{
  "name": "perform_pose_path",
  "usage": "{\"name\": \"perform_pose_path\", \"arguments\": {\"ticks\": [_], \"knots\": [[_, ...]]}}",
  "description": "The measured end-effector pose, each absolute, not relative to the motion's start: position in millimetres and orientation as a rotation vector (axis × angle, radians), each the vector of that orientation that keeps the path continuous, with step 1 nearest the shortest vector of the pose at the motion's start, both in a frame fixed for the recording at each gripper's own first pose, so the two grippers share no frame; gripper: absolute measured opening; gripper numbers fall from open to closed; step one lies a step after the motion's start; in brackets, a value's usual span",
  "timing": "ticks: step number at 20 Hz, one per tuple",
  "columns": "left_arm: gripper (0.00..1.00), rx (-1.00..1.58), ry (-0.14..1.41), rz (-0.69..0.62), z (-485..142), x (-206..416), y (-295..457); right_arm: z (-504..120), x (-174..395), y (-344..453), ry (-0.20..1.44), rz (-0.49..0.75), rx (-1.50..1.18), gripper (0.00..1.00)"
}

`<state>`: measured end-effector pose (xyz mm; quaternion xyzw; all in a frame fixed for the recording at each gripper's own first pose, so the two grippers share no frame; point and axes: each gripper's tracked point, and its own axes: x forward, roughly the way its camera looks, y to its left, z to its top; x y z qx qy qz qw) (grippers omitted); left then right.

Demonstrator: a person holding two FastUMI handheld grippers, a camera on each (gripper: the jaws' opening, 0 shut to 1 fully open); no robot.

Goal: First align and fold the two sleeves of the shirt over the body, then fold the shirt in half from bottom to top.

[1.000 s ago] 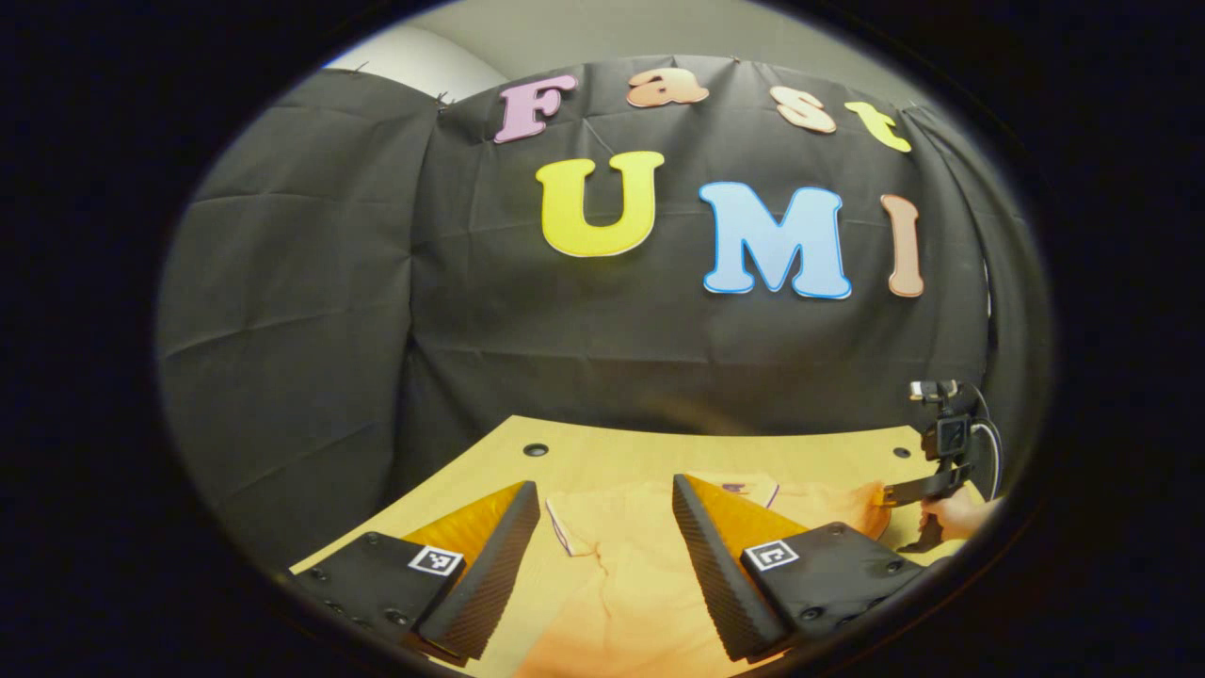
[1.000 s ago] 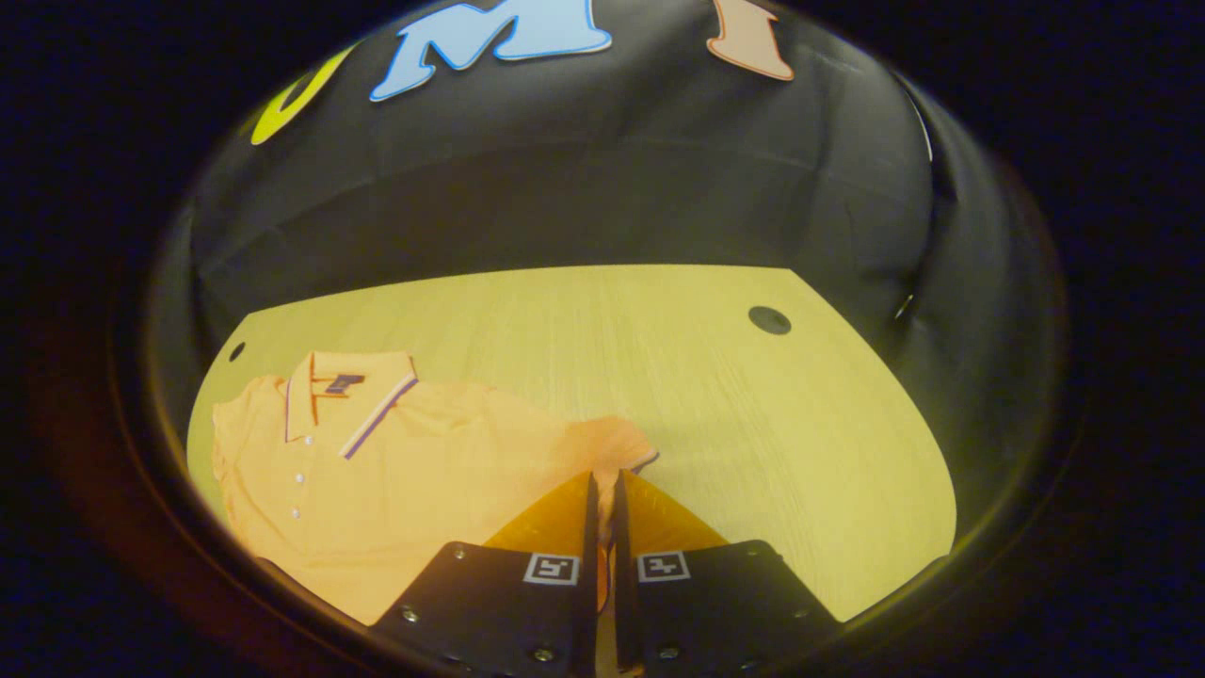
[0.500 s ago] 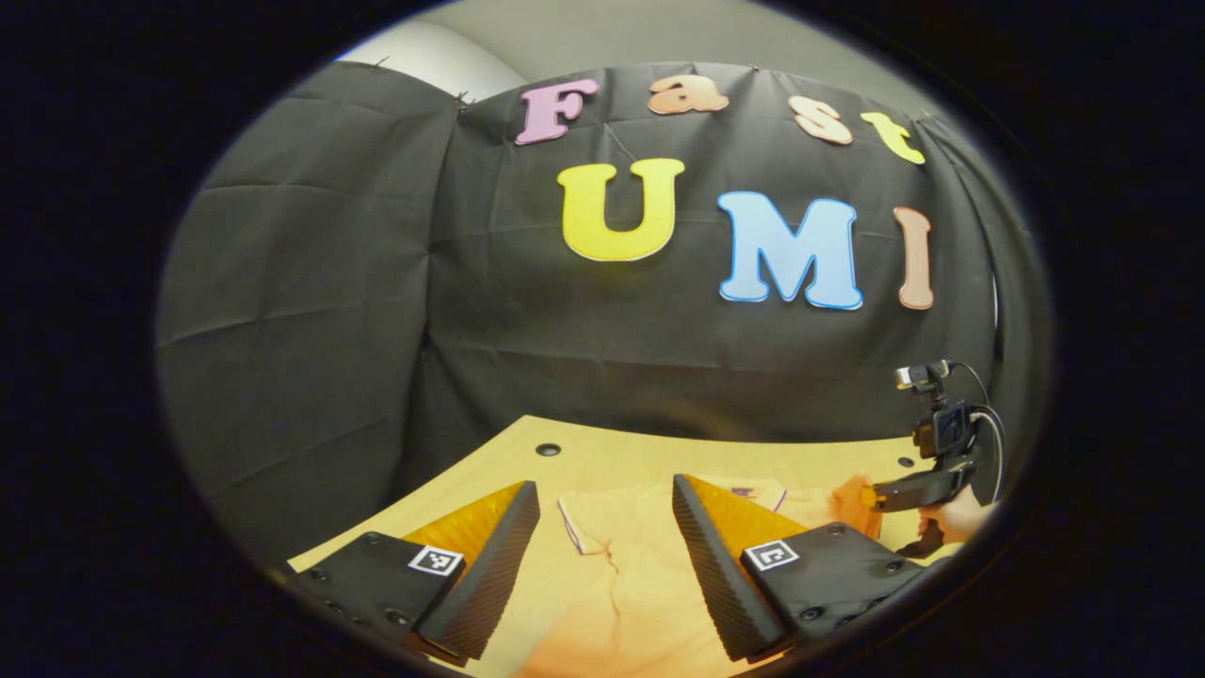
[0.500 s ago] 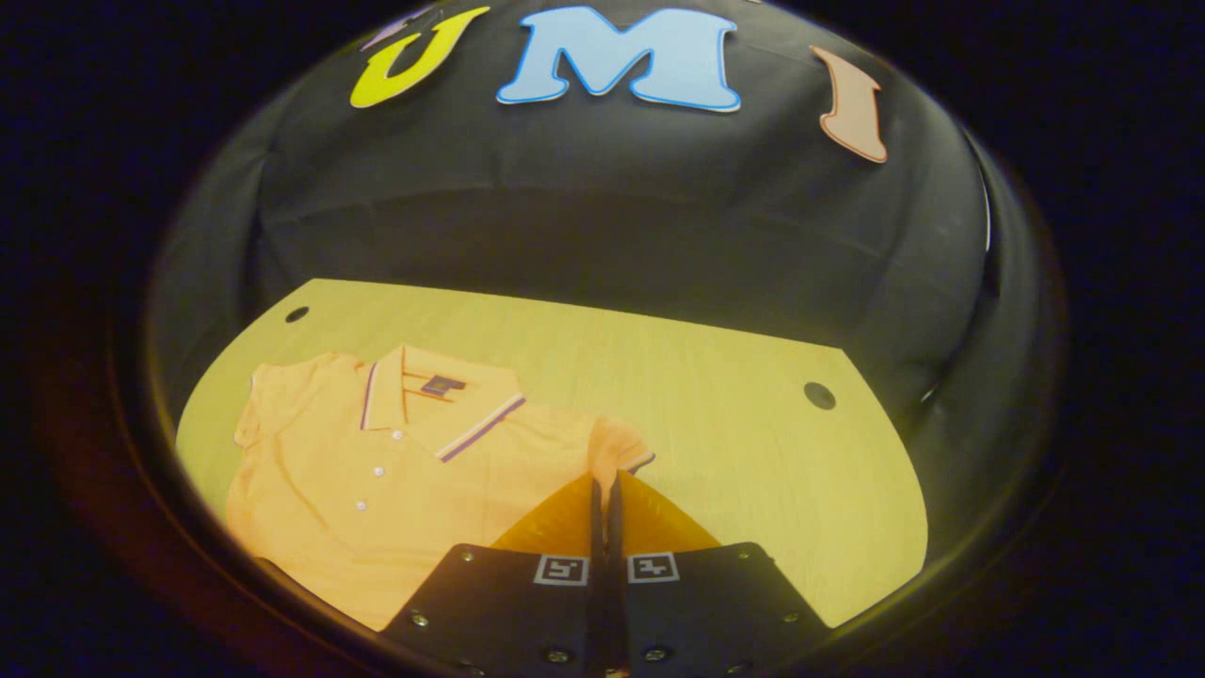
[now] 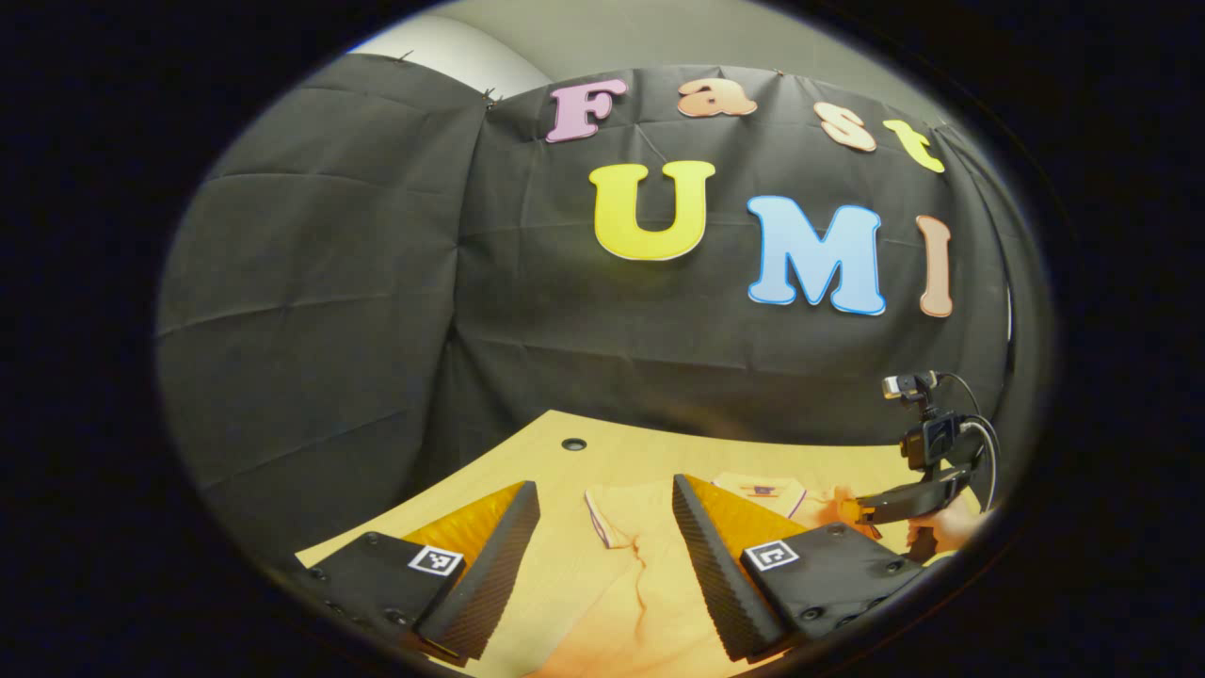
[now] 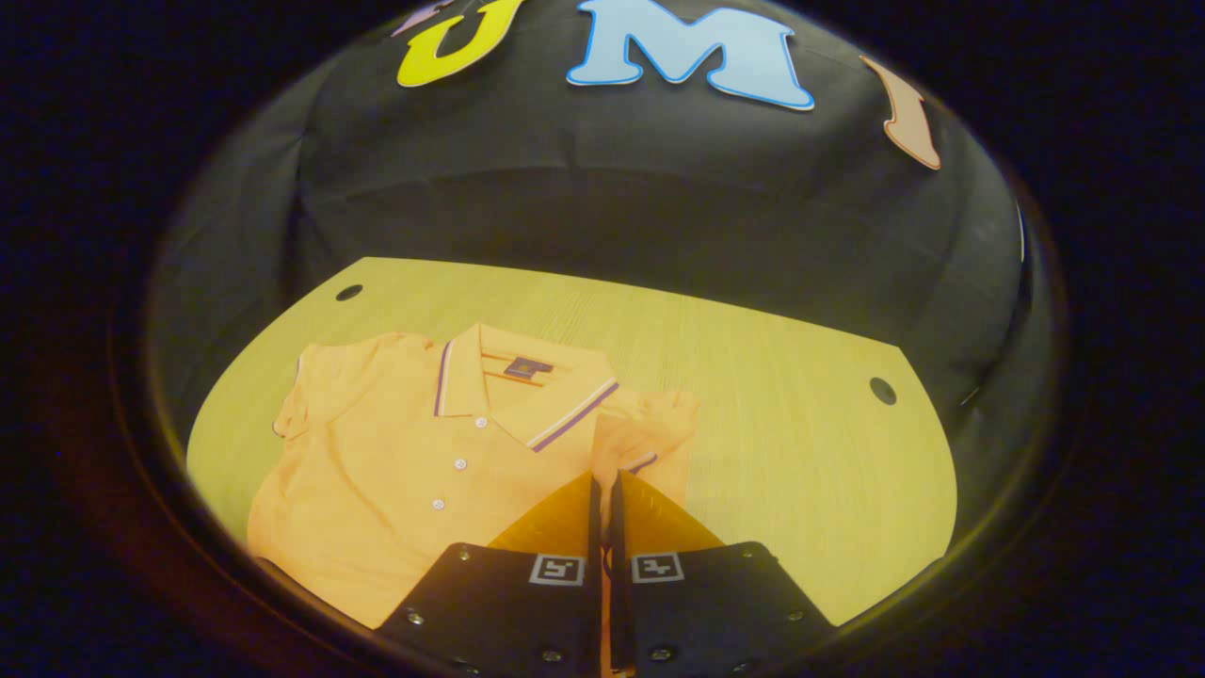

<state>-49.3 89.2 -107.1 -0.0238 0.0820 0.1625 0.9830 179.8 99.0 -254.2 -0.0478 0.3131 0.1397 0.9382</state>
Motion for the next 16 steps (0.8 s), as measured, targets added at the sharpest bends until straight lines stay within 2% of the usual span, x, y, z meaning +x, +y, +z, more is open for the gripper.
{"name": "perform_pose_path", "arguments": {"ticks": [5,7,8,11,12,13,15,16], "knots": [[0.94,-0.040,0.166,0.314,-106.2,-48.3,99.3,-258.8,177.4,103.9,0.668,0.267,-0.069,0.13],[0.94,-0.034,0.164,0.302,-105.6,-44.3,103.8,-258.3,174.7,105.6,0.671,0.265,-0.056,0.19],[0.93,-0.032,0.164,0.296,-105.9,-42.9,105.5,-256.5,174.3,104.9,0.670,0.259,-0.059,0.28],[0.93,-0.031,0.163,0.273,-104.4,-36.0,107.9,-253.9,172.3,106.3,0.664,0.252,-0.057,0.32],[0.93,-0.031,0.166,0.264,-106.5,-32.8,108.5,-252.5,171.5,105.4,0.664,0.245,-0.057,0.54],[0.93,-0.030,0.168,0.256,-107.2,-30.1,109.3,-250.9,171.2,105.8,0.659,0.242,-0.054,0.60],[0.93,-0.029,0.170,0.237,-110.5,-24.4,110.9,-246.1,169.6,105.8,0.649,0.232,-0.052,0.65],[0.94,-0.031,0.174,0.226,-111.4,-20.5,112.0,-241.6,168.0,106.2,0.641,0.228,-0.050,0.73]]}}
